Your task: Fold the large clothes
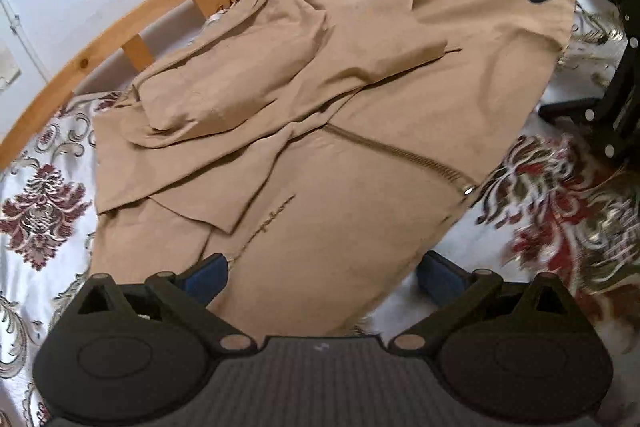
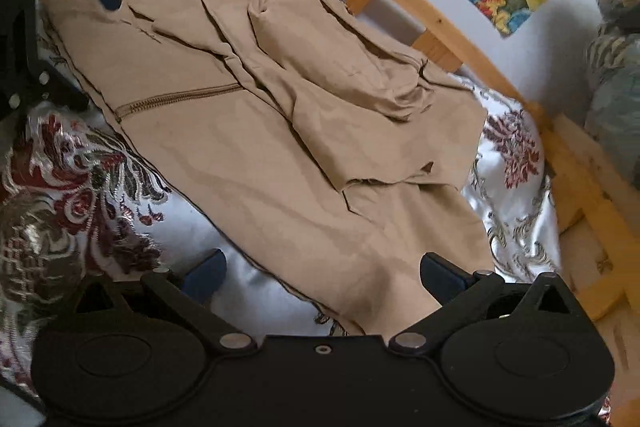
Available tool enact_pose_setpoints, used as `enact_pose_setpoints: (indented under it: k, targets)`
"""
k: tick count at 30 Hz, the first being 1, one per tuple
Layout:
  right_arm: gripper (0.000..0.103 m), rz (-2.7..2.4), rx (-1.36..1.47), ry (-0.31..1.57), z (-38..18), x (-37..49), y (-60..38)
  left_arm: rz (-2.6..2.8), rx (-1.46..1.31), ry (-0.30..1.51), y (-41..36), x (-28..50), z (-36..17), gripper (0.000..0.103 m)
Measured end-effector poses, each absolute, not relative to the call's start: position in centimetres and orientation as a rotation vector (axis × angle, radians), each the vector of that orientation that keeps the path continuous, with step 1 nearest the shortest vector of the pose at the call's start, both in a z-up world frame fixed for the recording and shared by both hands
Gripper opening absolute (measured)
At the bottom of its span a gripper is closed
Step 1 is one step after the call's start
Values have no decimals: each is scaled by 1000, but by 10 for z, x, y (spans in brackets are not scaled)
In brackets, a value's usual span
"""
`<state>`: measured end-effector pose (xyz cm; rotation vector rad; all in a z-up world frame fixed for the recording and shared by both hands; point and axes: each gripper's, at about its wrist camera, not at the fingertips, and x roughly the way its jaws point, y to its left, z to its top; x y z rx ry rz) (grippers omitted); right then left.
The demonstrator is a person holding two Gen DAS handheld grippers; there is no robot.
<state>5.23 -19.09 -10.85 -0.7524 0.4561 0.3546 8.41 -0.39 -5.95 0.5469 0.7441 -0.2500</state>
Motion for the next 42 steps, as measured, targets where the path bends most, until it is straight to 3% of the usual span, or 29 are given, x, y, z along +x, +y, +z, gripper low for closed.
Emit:
enact_pose_setpoints:
  k: [4,7,9,15,20,22,27,29,30,32,38,42]
  targets:
    - [102,311,-732,383,-111,59,-189,-220,549,732,2,81,-59,103]
    - [91,307,-689,356,-107,62,-193,-164,543,724,13,78,-54,100]
    - [82,312,-673,340,-103,62,-194,-147,531,685,24,72,-47,92]
    - [71,296,-605,327,-87,65,-200,-39,480,649,54,61,-39,88]
    - [44,263,-516,397,-83,79,-214,3,508,708,65,56,-57,85]
    - [37,248,-512,447,-86,83,-219,15,512,695,68,53,-57,84]
    - [35,192,-510,547,-92,89,-235,54,568,697,71,49,-56,81]
    - [27,187,-493,541,-90,86,-239,59,557,709,78,48,-56,81]
    - [17,193,-480,531,-87,85,-239,63,543,708,81,47,-56,81]
    - [11,211,-453,502,-80,82,-239,66,553,706,81,46,-56,80]
    - [8,197,-299,431,-60,92,-253,58,597,699,92,55,-37,62]
    - [8,192,-294,423,-61,93,-254,77,587,726,106,61,-34,61]
